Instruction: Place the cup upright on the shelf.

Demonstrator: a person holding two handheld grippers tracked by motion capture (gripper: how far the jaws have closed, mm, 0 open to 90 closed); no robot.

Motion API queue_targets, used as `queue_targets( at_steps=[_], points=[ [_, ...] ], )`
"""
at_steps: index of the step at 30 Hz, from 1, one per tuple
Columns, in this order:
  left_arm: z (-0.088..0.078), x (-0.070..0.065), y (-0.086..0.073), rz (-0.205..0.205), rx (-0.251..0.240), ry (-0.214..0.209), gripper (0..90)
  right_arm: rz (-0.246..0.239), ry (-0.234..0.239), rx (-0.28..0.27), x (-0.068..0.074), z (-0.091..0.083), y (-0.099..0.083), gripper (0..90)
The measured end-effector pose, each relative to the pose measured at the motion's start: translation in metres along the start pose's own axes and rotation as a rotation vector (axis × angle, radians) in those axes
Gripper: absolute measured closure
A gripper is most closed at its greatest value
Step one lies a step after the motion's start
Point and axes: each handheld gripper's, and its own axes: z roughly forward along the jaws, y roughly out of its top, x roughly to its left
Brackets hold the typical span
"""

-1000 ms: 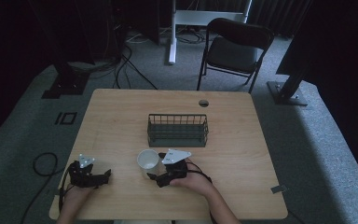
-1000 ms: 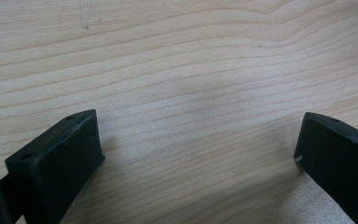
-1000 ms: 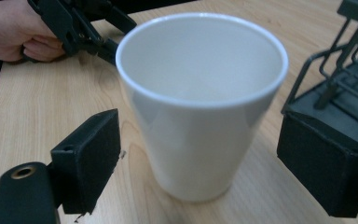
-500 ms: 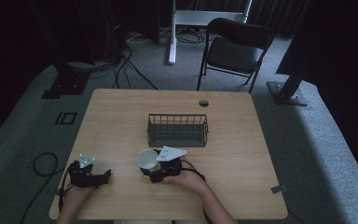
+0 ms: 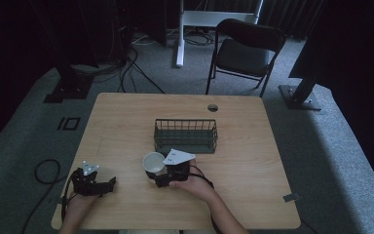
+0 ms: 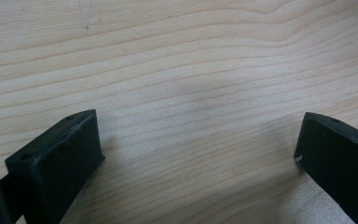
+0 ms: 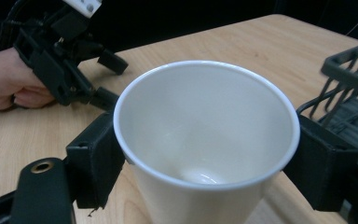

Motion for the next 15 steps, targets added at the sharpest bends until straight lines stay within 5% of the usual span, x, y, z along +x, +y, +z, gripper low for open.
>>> queue_targets(
  at_steps=[15],
  points=[
    [0.000,0.000,0.000,0.001,0.001,0.000,0.7,-0.007,0.022,-0.065,0.001,-0.012,0.034,19.8]
  ],
)
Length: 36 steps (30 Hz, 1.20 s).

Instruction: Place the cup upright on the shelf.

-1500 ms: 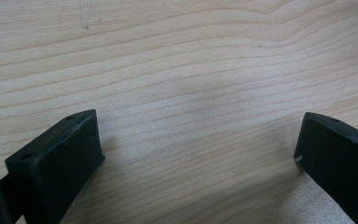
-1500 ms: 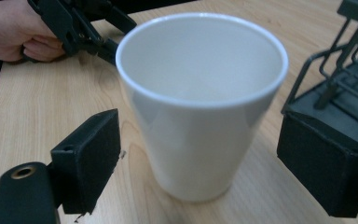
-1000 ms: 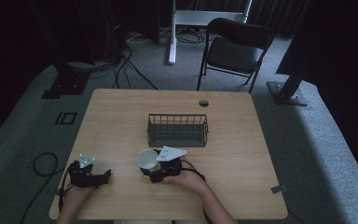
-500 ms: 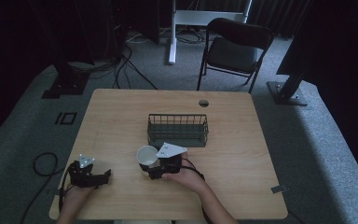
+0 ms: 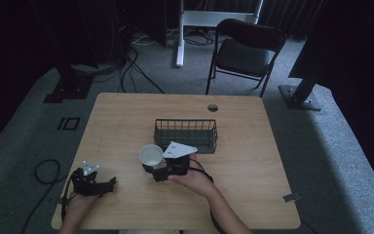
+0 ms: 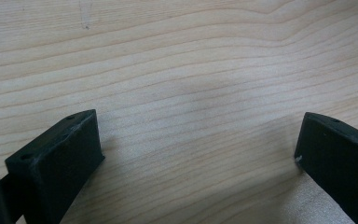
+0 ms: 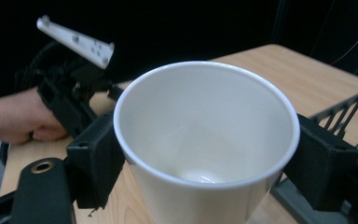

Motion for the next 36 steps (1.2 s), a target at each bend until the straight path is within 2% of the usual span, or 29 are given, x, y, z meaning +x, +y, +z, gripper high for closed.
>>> queue_targets(
  at_steps=[1,7,11,18,23,28,29,31,36],
  points=[
    [0.000,0.000,0.000,0.001,0.001,0.000,0.7,-0.001,-0.005,-0.015,-0.001,-0.002,0.008,19.8],
    [0.000,0.000,0.000,-0.001,0.000,0.000,0.7,0.006,-0.004,-0.056,-0.004,-0.011,0.026,19.8],
    [0.000,0.000,0.000,-0.001,0.000,0.000,0.7,0.017,-0.025,-0.094,-0.010,-0.017,0.038,19.8],
    [0.000,0.000,0.000,0.000,0.001,-0.001,0.7,0.007,-0.079,-0.118,-0.020,-0.026,0.056,19.9],
    [0.000,0.000,0.000,0.001,0.002,-0.001,0.7,0.041,-0.095,-0.139,-0.032,-0.034,0.064,19.9],
    [0.000,0.000,0.000,0.000,0.001,-0.001,0.7,0.045,-0.160,-0.152,-0.045,-0.044,0.068,19.9],
    [0.000,0.000,0.000,0.000,0.001,-0.001,0.7,0.045,-0.160,-0.152,-0.045,-0.044,0.068,19.9],
    [0.000,0.000,0.000,0.000,0.001,-0.001,0.7,0.043,-0.210,-0.154,-0.052,-0.050,0.070,19.9],
    [0.000,0.000,0.000,0.000,0.000,0.000,0.7,0.069,-0.283,-0.150,-0.066,-0.060,0.069,19.9]
  ],
)
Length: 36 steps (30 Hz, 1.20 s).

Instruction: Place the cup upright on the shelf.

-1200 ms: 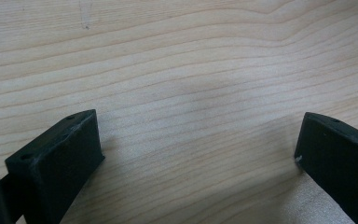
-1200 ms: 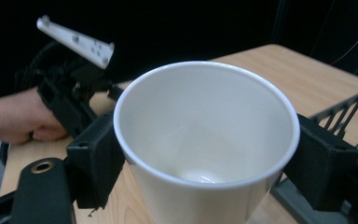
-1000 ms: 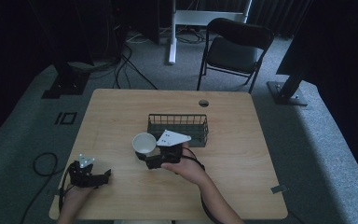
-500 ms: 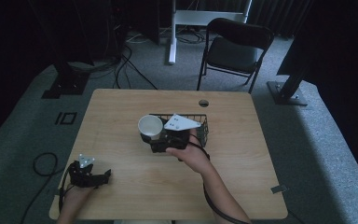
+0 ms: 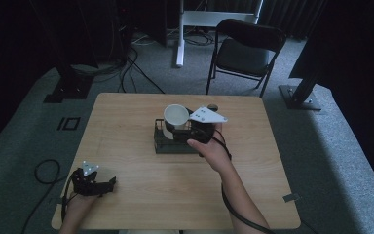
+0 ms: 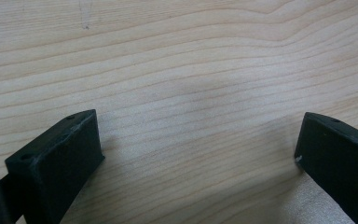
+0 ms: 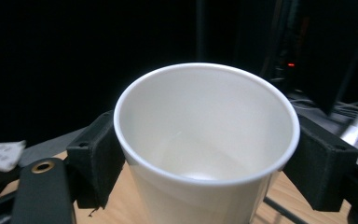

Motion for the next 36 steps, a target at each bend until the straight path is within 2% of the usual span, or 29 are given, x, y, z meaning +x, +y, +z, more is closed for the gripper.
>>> queue_targets(
  at_steps=[3,8,13,16,18,20,22,24,29,36],
  points=[
    [0.000,0.000,0.000,0.000,0.000,0.000,0.7,-0.004,-0.053,0.001,-0.008,-0.003,-0.001,19.9],
    [0.000,0.000,0.000,0.002,0.002,0.000,0.7,0.017,-0.164,0.019,-0.026,-0.006,-0.010,19.9],
    [0.000,0.000,0.000,0.000,0.000,0.001,0.7,0.049,-0.226,0.047,-0.041,-0.007,-0.022,19.9],
    [0.000,0.000,0.000,-0.001,0.000,0.000,0.7,0.061,-0.243,0.067,-0.047,-0.006,-0.029,19.9],
    [0.000,0.000,0.000,0.000,0.000,0.000,0.7,0.051,-0.263,0.083,-0.050,-0.004,-0.035,19.9],
    [0.000,0.000,0.000,-0.001,0.000,0.001,0.7,0.071,-0.266,0.099,-0.055,-0.002,-0.041,19.9],
    [0.000,0.000,0.000,-0.001,0.000,0.000,0.7,0.070,-0.280,0.113,-0.058,-0.001,-0.047,19.9],
    [0.000,0.000,0.000,-0.001,0.000,0.000,0.7,0.092,-0.285,0.118,-0.060,0.000,-0.053,19.9],
    [0.000,0.000,0.000,0.000,0.000,0.000,0.7,0.093,-0.292,0.145,-0.065,0.003,-0.067,19.9],
    [0.000,0.000,0.000,0.000,0.000,0.000,0.7,0.110,-0.303,0.161,-0.069,0.005,-0.075,19.9]
  ],
)
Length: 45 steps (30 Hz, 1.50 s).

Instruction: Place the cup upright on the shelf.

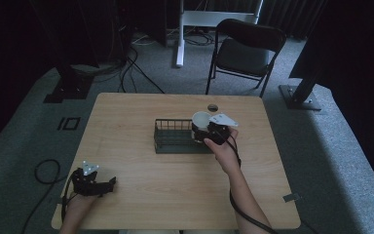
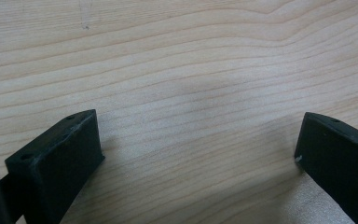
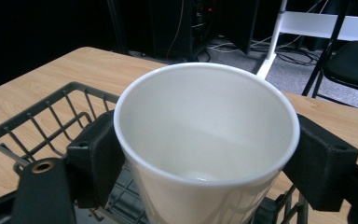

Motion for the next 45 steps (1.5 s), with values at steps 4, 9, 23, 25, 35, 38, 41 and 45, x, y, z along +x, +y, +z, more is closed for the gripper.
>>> queue_targets(
  at_steps=[4,9,23,25,35,38,41,45],
  points=[
    [0.000,0.000,0.000,0.000,0.000,0.000,0.7,-0.002,-0.004,0.007,-0.002,0.003,-0.003,19.9],
    [0.000,0.000,0.000,0.000,0.000,0.000,0.7,-0.015,-0.009,0.025,-0.002,0.006,-0.008,19.8],
    [0.000,0.000,0.000,0.000,0.000,0.000,0.7,-0.034,-0.002,0.026,0.000,0.003,-0.010,12.4],
    [0.000,0.000,0.000,0.000,0.000,0.000,0.7,-0.027,0.009,0.021,0.000,0.002,-0.011,12.3],
    [0.000,0.000,0.000,0.000,0.000,0.000,0.7,-0.032,0.021,0.003,-0.001,-0.009,-0.011,11.9],
    [0.000,0.000,0.000,0.000,0.000,0.000,0.7,-0.028,0.030,0.004,-0.001,-0.012,-0.014,11.9],
    [0.000,0.000,0.000,0.000,0.000,0.000,0.7,-0.041,0.030,-0.003,-0.002,-0.017,-0.015,11.9],
    [0.000,0.000,0.000,0.000,0.000,0.000,0.7,-0.048,0.019,-0.010,-0.005,-0.023,-0.019,12.0]
  ],
)
